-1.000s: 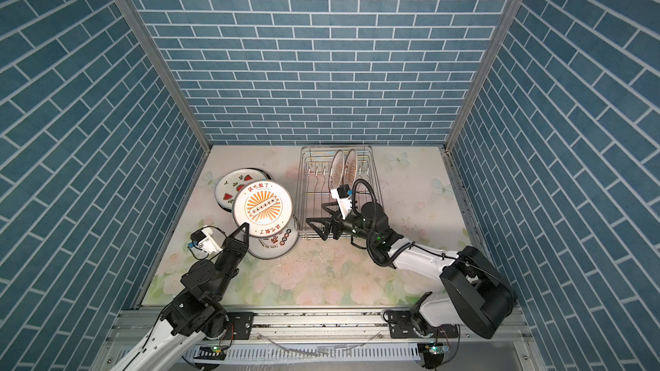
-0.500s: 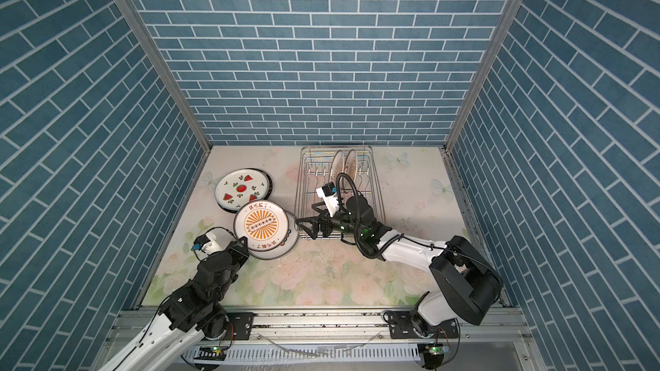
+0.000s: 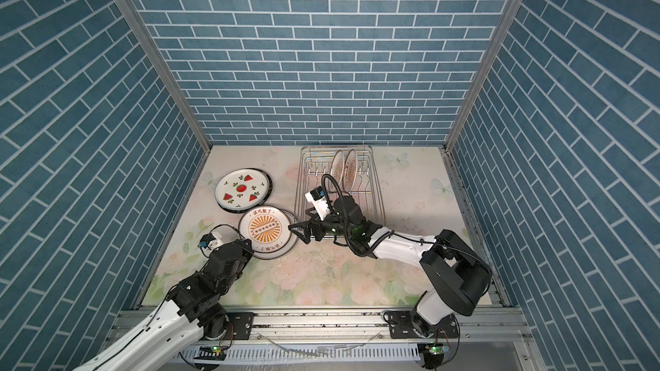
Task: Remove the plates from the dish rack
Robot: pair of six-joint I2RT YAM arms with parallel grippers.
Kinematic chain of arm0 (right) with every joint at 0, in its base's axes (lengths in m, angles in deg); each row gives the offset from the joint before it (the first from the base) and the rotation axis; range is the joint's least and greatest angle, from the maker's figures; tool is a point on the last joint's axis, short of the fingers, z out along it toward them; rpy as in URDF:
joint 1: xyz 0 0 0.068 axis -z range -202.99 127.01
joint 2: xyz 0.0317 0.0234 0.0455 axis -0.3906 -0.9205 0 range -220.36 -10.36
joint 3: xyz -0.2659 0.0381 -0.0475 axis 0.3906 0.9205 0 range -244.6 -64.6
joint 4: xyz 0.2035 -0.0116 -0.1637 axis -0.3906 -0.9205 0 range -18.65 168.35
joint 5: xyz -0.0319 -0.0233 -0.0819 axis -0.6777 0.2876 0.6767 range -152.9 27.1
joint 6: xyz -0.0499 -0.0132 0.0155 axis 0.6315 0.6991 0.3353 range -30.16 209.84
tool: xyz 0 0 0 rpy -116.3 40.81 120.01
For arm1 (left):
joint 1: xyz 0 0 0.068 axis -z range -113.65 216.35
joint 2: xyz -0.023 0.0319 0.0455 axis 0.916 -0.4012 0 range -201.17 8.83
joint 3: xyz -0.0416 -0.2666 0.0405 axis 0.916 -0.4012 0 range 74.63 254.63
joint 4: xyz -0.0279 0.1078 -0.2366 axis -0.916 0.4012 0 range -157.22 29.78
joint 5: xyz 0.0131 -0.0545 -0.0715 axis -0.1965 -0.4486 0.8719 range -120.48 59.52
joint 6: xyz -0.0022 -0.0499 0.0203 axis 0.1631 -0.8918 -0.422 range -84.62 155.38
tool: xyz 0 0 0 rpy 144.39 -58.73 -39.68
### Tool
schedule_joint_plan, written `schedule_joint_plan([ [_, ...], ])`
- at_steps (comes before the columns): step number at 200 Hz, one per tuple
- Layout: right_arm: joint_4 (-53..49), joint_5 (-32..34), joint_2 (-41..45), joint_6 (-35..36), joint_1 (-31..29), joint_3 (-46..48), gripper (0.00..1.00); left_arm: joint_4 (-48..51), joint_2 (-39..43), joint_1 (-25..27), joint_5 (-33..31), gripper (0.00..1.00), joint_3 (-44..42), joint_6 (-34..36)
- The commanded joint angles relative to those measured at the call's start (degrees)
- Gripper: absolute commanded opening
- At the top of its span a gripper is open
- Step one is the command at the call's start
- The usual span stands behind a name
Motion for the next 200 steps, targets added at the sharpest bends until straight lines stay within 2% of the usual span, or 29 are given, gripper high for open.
schedule_joint_plan([
  [1,-3.5,3.3,-0.6,3.6,-1.0,-3.4,0.99,-2.4,-0.5,-0.4,1.3,0.00,1.3,-1.5],
  [35,-8.3,8.8,-0.9,5.5,-2.3,-5.4,0.98,-2.3,-1.5,-0.8,2.1,0.00,1.4,-1.5],
  [69,-12.0,11.4,-1.3,7.2,-3.5,-7.5,0.98,-1.2,-2.3,-1.7,3.3,0.00,1.7,-2.3],
  [120,-19.5,21.6,-3.3,11.6,-6.8,-11.8,0.97,-1.8,-5.4,-1.8,3.6,0.00,1.8,-4.8],
  [148,-20.5,22.8,-4.1,12.6,-7.4,-12.8,0.97,-5.3,-6.0,-1.8,4.9,0.00,0.6,-5.4],
  [172,-20.4,22.6,-4.3,12.6,-7.6,-12.7,0.96,-5.0,-7.6,-1.8,5.1,0.00,0.8,-6.2],
  [200,-19.9,22.7,-4.0,12.6,-7.6,-12.3,0.96,-3.0,-9.2,-1.9,4.3,0.05,1.5,-8.1],
])
